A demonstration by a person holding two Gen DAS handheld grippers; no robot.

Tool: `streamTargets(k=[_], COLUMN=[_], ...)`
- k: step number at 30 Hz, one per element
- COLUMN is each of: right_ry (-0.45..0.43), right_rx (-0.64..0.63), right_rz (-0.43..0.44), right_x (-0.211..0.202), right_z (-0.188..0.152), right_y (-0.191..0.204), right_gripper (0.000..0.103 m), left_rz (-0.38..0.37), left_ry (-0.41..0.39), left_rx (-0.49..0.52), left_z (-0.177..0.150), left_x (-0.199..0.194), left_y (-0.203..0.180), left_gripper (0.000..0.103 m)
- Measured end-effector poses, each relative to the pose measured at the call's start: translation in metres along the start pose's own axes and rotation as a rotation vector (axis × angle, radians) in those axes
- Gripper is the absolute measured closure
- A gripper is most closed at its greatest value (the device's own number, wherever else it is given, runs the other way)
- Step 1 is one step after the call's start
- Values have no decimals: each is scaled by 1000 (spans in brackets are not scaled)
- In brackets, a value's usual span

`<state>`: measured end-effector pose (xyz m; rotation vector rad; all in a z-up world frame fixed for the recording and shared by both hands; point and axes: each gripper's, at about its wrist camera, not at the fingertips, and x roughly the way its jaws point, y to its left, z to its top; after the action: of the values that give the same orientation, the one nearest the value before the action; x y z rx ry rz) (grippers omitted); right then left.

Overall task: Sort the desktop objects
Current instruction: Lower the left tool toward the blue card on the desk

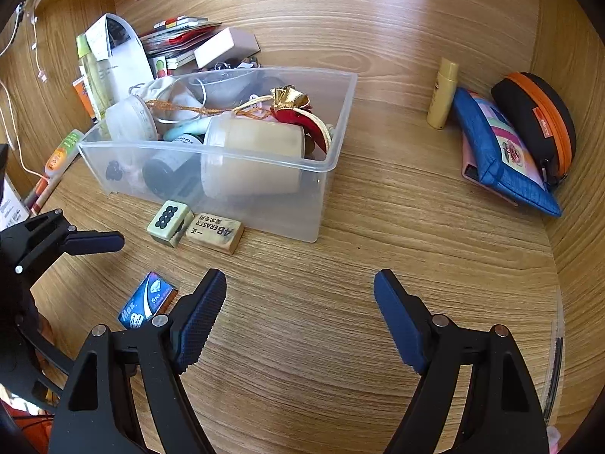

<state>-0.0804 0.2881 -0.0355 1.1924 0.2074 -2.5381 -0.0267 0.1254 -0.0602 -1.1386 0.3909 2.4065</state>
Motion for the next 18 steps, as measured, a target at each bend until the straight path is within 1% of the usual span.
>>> streamTargets(k=[1, 3, 4, 5, 7, 8, 10, 12, 18], right_ry=[4, 15, 20, 28, 41, 46, 53, 51, 73], right_rx=[-3, -5, -6, -7, -12, -16, -31, -45, -42], right_rz=[1, 7, 10, 15, 26, 30, 33, 29, 39], right_x=[1, 6, 8, 10, 15, 18, 22, 26, 40], right_z=[0, 2, 2, 4, 6, 7, 10, 13, 18], right_y=[1, 5, 6, 8, 14, 18, 25, 33, 45], right_gripper=[25, 25, 25, 25, 25, 25, 25, 25, 25], left_rz=[-1, 3, -14, -33, -66, -86, -79, -85, -71], left_ry=[-11, -16, -15, -11, -5, 0, -7, -9, -14], left_rx=[27, 44, 48, 44, 31, 19, 13, -6, -39], left_z=[-1, -3, -3, -3, -2, -2, -4, -5, -12], left_x=[-2, -2, -3, -3, -2, -2, -3, -4, -9], left_y=[-4, -8, -9, -7, -4, 0, 5, 12, 24], left_gripper=[23, 33, 39, 41, 53, 56, 71, 77, 77])
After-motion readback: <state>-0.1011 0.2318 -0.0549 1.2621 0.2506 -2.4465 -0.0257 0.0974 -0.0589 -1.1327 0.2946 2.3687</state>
